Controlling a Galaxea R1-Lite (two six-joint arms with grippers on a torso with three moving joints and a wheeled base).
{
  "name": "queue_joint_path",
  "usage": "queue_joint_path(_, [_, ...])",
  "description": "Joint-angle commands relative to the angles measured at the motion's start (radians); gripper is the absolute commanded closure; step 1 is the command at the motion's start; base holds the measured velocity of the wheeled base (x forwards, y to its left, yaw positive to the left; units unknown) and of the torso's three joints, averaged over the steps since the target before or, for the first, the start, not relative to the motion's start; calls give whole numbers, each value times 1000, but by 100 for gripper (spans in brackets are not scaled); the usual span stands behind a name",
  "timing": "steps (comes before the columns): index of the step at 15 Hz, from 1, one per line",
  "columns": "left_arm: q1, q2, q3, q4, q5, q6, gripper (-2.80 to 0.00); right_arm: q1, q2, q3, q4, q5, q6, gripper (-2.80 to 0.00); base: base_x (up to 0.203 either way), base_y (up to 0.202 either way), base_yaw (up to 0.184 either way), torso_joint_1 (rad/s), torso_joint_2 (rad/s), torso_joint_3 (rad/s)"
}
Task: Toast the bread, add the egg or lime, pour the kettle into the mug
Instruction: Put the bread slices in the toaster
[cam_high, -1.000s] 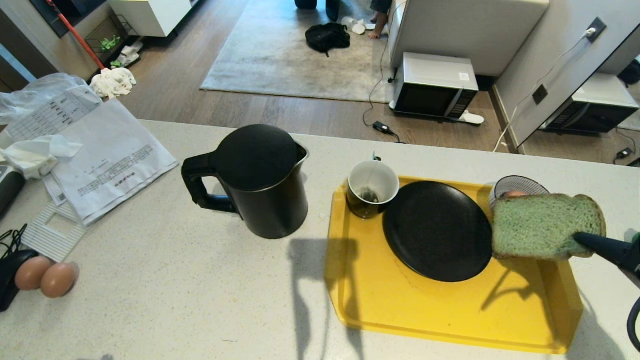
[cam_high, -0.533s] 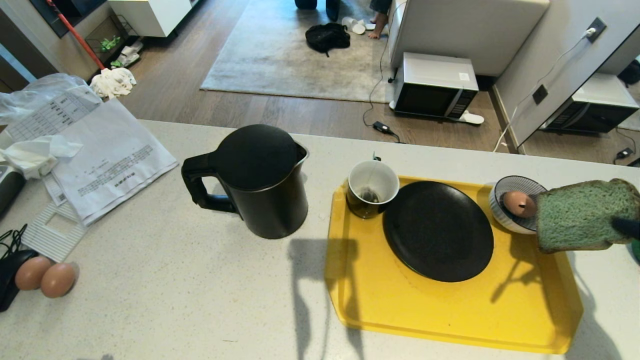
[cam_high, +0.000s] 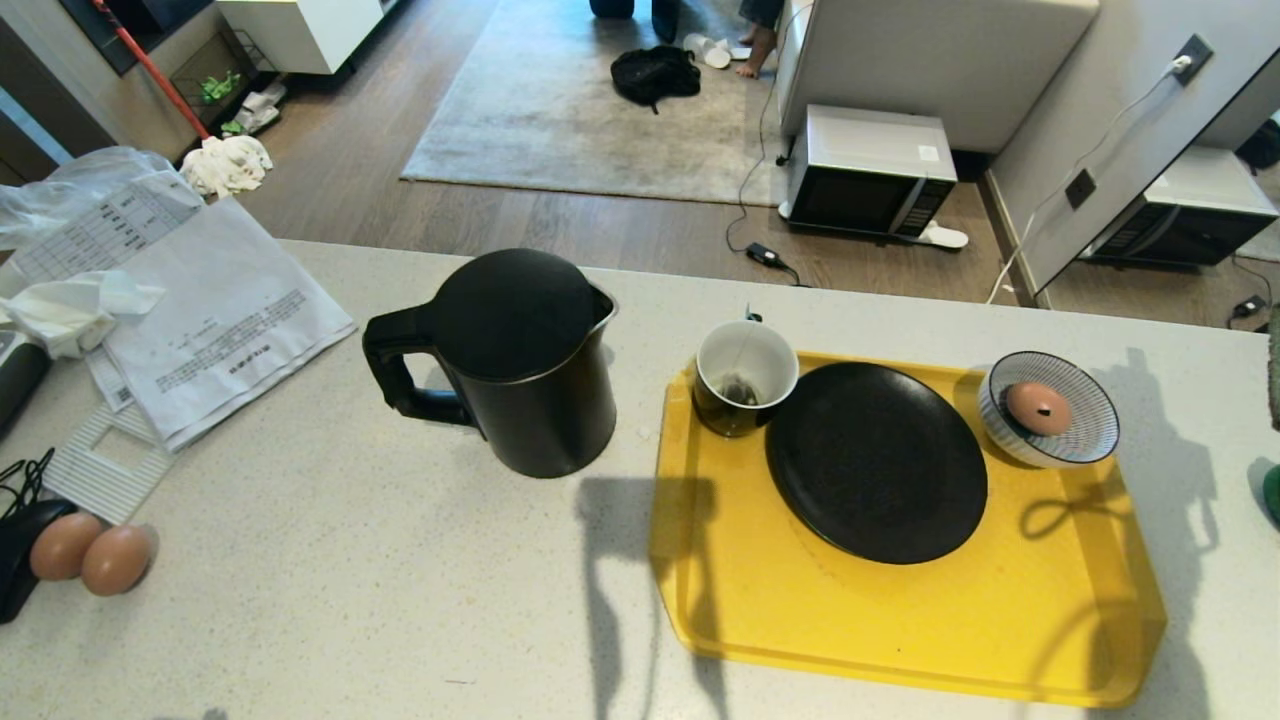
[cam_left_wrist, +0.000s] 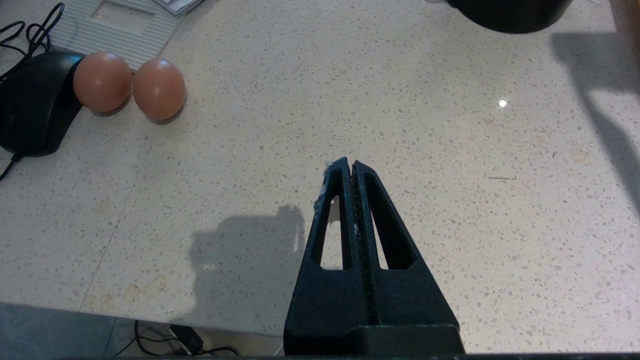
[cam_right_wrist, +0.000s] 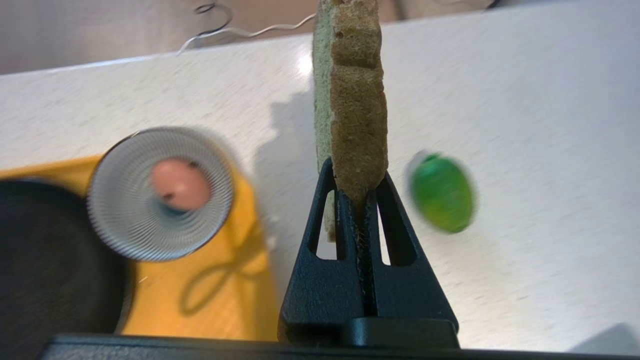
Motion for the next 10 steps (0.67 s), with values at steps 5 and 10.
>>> queue_joint_path(5, [0, 0, 0, 0, -1, 0, 0, -35, -29, -108, 11, 49, -35, 0, 0, 0, 0, 0, 0, 0])
queue_joint_path(10, [0, 0, 1, 0, 0, 0, 0, -25, -115, -298, 396, 152, -45, 0, 0, 0, 0, 0, 0, 0])
